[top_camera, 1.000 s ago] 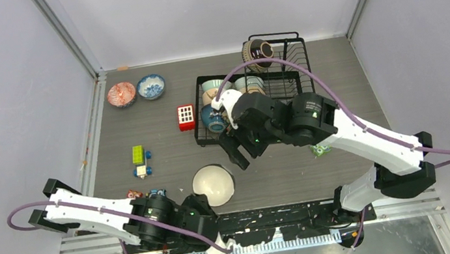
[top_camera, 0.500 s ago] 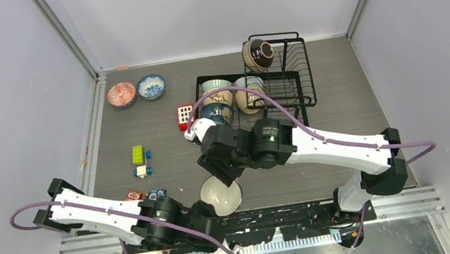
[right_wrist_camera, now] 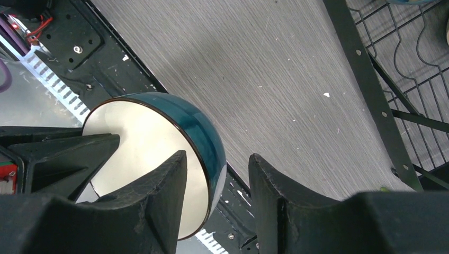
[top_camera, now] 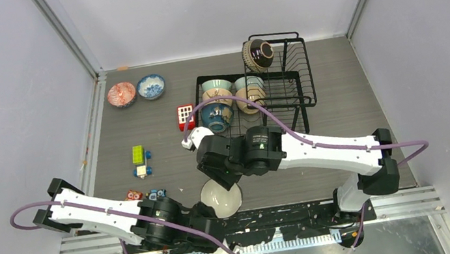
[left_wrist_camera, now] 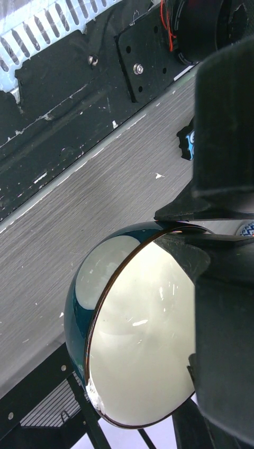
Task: Unload the bowls from the dish rack
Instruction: Place the bowl at the center of the board.
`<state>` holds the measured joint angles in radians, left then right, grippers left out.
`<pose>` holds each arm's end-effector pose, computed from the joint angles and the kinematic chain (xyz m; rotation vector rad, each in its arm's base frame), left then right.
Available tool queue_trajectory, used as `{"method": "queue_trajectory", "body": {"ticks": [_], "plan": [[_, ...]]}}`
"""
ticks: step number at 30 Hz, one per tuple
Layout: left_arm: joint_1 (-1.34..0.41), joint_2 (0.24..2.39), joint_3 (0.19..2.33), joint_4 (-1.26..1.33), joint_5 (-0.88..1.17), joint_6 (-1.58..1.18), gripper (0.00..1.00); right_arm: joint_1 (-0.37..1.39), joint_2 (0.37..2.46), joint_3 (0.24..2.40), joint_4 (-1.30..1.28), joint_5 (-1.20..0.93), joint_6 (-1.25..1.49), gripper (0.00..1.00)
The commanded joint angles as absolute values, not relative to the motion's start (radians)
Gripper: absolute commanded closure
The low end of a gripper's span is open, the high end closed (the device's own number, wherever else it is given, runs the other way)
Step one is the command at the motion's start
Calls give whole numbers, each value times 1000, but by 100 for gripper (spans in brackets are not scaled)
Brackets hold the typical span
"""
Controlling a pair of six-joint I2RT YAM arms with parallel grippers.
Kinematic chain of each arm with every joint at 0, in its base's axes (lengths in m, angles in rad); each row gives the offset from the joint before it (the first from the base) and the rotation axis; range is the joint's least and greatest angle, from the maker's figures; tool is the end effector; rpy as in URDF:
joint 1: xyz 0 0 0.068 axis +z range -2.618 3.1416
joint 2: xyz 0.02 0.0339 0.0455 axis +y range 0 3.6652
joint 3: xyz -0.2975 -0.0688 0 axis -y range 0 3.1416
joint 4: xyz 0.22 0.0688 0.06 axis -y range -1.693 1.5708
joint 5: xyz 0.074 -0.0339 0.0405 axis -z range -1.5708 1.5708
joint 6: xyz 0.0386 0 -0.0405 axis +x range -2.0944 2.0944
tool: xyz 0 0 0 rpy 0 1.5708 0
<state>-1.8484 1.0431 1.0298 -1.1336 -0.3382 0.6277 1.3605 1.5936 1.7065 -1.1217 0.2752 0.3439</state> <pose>-0.0251 -0.1347 0.3270 2.4306 0.9412 0.0432 0.0724 0.2891 0.4013 -1.1528 2.2787 0.3218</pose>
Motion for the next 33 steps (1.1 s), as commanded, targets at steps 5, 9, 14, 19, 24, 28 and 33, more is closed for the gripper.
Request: {"method": "queue_trajectory", "body": {"ticks": [5, 9, 14, 19, 24, 28, 33], "plan": [[-1857, 1012, 1057, -1090, -370, 613, 100, 1370, 1608, 1683, -1097, 282, 356, 56], [-1857, 1007, 1055, -1091, -372, 612, 100, 1369, 1611, 1671, -1097, 279, 359, 58], [-1857, 1005, 1051, -1098, -370, 602, 100, 1371, 1613, 1660, -1098, 275, 362, 61], [-1858, 1006, 1051, -1098, -371, 589, 100, 1376, 1622, 1657, -1106, 283, 361, 63], [-1857, 1008, 1057, -1100, -356, 581, 100, 1387, 1636, 1662, -1116, 298, 359, 66], [-1857, 1008, 1072, -1109, -335, 567, 100, 1394, 1645, 1664, -1123, 312, 358, 68], [-1857, 1011, 1092, -1127, -318, 550, 100, 1399, 1655, 1669, -1128, 320, 356, 72]]}}
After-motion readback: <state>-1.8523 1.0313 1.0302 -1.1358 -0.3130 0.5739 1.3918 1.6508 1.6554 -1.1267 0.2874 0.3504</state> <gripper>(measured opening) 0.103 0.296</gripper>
